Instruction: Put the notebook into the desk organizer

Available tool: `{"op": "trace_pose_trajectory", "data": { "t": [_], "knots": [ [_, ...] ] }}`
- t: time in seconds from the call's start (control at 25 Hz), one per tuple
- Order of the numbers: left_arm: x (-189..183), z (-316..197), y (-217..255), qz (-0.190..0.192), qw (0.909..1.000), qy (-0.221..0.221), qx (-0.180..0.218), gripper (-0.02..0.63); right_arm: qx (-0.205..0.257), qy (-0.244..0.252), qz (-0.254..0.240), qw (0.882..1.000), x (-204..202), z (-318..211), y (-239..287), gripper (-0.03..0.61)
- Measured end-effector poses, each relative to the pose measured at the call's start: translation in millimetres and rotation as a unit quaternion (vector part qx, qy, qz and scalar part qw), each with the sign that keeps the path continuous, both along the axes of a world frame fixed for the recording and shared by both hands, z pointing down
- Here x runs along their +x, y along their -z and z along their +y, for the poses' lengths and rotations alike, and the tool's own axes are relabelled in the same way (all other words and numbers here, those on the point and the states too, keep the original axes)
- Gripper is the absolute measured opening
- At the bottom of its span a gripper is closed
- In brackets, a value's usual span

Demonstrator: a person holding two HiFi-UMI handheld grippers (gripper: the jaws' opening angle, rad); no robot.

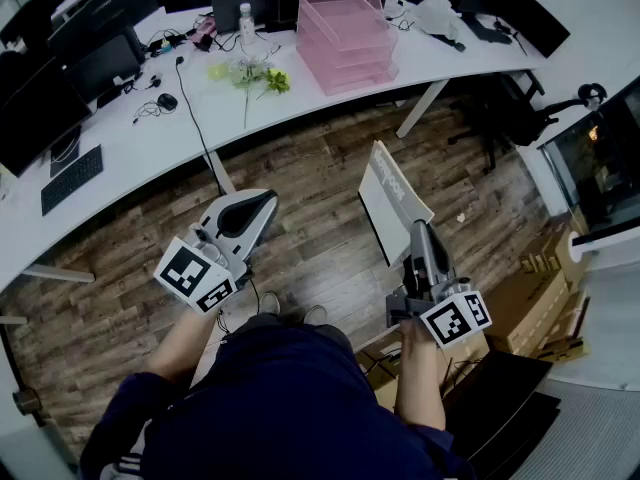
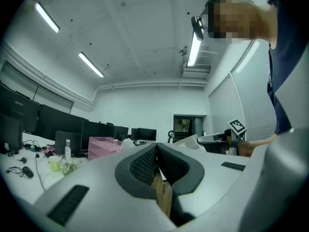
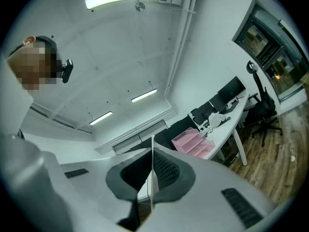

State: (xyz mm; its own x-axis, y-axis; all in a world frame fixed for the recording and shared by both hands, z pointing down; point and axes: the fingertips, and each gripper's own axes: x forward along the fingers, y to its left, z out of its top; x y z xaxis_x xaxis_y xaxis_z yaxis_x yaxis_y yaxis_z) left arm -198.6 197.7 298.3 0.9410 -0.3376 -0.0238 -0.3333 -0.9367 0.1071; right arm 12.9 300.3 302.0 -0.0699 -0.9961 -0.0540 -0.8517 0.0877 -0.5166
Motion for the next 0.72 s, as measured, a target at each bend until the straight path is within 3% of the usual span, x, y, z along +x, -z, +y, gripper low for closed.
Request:
{"op": "trace_pose_trajectory", "data": {
  "t": [0.72],
  "knots": [
    [20.5,3.2,-6.8,-0.009,0.9999,0.005,-0.006,0.028,0.0,0.003,0.007,1.0,17.3,0.7,-6.4,0.011]
  ]
}}
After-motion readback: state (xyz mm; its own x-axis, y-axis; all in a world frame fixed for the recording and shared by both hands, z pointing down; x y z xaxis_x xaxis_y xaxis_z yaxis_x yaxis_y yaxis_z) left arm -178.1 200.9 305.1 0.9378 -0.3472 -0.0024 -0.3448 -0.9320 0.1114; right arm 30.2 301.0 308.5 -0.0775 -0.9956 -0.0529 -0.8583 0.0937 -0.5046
